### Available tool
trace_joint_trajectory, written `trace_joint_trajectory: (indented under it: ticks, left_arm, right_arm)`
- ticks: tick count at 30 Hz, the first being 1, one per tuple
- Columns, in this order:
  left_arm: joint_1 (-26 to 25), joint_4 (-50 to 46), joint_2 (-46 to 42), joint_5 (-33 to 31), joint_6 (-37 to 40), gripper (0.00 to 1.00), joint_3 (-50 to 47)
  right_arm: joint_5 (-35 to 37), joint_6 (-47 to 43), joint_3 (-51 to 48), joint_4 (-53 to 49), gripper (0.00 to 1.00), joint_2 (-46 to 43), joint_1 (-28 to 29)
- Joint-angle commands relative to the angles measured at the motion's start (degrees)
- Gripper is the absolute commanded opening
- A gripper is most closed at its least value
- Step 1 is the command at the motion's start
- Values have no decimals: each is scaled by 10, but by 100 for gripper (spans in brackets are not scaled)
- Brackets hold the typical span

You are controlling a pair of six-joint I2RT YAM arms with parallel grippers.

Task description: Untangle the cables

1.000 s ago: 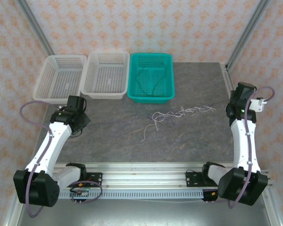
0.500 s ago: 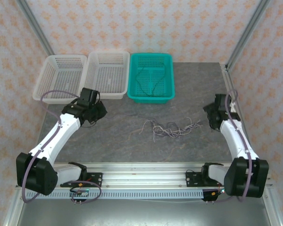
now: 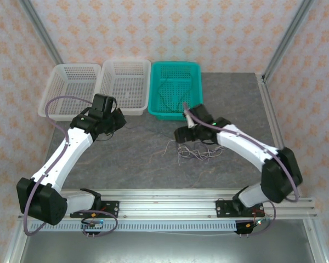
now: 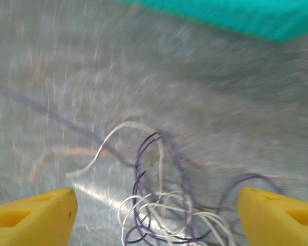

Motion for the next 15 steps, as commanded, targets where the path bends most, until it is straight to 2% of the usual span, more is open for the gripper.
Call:
trace_joint_trajectory:
  ticks: [1, 4, 5, 8, 11, 12, 13, 14, 15]
  left_arm:
    - [-3, 8, -21, -3, -2, 0, -2]
    - [-3, 1, -25, -8, 1, 0, 0]
    - [-3, -4, -28, -15, 3, 0, 3]
    - [0, -35, -36, -61, 0, 0, 24]
    - [23, -61, -39, -72, -11, 0, 46]
    - [35, -62, -41, -70, -14, 0, 49]
    - [45, -63, -44, -69, -16, 0, 52]
    - [59, -65, -47, -69, -16, 0, 55]
    - [76, -72, -49, -72, -16, 0, 61]
  right_arm:
    - [20, -70, 29, -29, 88, 56, 34]
    - [52, -61, 49, -32, 90, 108, 43]
    - [67, -55, 51, -31, 87, 120, 45]
    - [127, -36, 25, -15, 69, 130, 47]
    - [159, -41, -8, -14, 41, 129, 48]
    - [169, -39, -20, -5, 26, 129, 48]
    - [184, -34, -9, -25, 18, 132, 48]
    - [201, -29, -3, -35, 12, 134, 47]
    - [218, -20, -3, -37, 10, 134, 45]
